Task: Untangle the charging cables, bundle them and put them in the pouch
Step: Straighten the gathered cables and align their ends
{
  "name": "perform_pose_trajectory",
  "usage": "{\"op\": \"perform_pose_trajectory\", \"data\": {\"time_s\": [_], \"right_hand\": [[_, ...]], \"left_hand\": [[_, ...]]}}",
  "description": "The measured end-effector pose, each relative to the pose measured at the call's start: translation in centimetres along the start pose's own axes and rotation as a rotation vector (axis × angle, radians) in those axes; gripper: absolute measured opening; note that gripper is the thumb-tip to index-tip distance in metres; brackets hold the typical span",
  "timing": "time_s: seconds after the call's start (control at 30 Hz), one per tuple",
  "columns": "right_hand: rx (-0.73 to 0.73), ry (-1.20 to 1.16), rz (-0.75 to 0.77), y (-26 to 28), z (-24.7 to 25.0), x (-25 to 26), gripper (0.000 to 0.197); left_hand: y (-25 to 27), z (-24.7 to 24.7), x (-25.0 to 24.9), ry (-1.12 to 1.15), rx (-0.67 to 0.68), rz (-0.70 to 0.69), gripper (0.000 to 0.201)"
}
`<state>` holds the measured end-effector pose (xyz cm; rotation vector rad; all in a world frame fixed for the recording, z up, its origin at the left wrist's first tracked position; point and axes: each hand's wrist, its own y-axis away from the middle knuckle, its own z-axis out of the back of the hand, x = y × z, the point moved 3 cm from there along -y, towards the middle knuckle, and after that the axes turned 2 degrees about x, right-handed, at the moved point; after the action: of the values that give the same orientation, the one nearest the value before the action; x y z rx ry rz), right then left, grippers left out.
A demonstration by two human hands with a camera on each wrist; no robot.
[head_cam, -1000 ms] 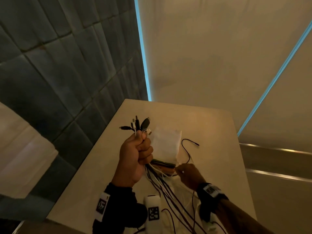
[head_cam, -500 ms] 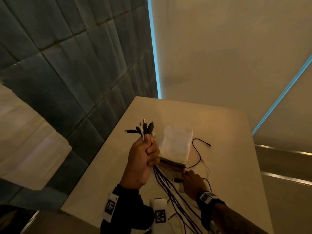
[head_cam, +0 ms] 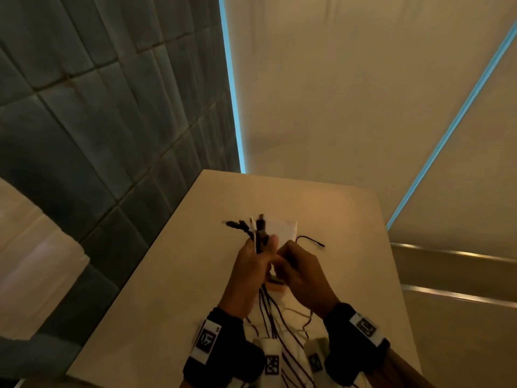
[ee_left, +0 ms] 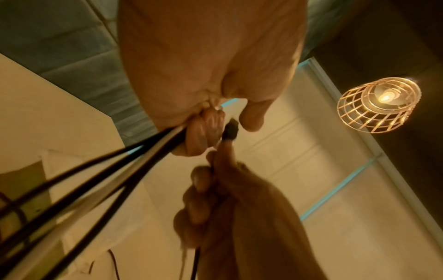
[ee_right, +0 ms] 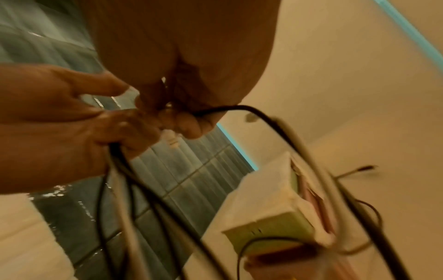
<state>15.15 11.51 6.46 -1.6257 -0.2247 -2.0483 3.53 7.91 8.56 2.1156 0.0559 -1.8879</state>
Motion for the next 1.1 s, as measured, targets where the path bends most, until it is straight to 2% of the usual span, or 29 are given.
{"op": "perform_pose_trajectory", "data": {"time_s": [0.07, 0.17, 0.33, 0.47, 0.63, 0.87, 0.97, 1.1], "right_hand": [[0.017, 0.005, -0.001, 0.1, 0.3, 0.6, 0.017], [0.053, -0.04, -0.056, 0.9, 1.3, 0.0, 0.016], [-0.009, -0.132, -0.005, 1.2, 1.5, 2.1, 0.024], [0.098, -0.242, -0.027, 1.3, 1.4, 2.4, 0.036], [0.144, -0.24, -0.09, 2.1, 1.1, -1.0, 0.036], [0.132, -0.154, -0.142, 2.4, -1.1, -6.1, 0.037], [0.104, -0.115, -0.236, 2.8, -1.0, -9.2, 0.03], [0.06, 0.036, -0.301, 3.7, -0.4, -11.8, 0.038]], "left_hand": [[0.2, -0.2, -0.7, -0.067, -0.031, -0.055, 0.021], [0.3, 0.2, -1.7, 0.04, -0.085, -0.133, 0.024], [1.1, -0.8, -2.5, 0.036, 0.013, -0.167, 0.042], [1.3, -0.8, -3.5, 0.0, -0.049, -0.178, 0.046], [1.2, -0.4, -4.4, 0.339, -0.051, -0.118, 0.05], [1.3, 0.6, -5.0, 0.33, 0.044, -0.166, 0.033], [1.6, 1.4, -5.7, 0.405, 0.059, -0.198, 0.034], [1.8, 2.4, -6.0, 0.469, -0.002, -0.206, 0.037]]}}
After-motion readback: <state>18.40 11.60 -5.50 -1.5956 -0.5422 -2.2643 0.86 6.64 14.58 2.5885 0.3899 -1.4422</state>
